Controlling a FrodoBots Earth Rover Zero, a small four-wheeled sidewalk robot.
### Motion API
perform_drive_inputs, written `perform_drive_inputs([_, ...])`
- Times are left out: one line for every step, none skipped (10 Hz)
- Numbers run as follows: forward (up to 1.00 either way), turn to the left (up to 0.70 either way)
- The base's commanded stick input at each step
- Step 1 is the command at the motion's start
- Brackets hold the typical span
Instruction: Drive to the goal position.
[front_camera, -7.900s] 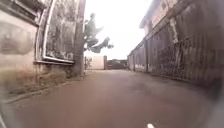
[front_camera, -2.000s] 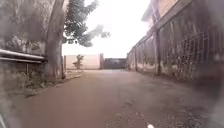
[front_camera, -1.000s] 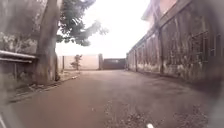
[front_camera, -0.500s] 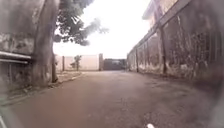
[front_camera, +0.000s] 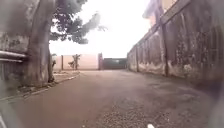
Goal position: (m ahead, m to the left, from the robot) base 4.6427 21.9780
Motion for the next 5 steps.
perform_drive_inputs([0.45, 0.00])
perform_drive_inputs([0.45, 0.00])
perform_drive_inputs([0.45, 0.00])
perform_drive_inputs([0.45, 0.00])
perform_drive_inputs([0.45, 0.00])
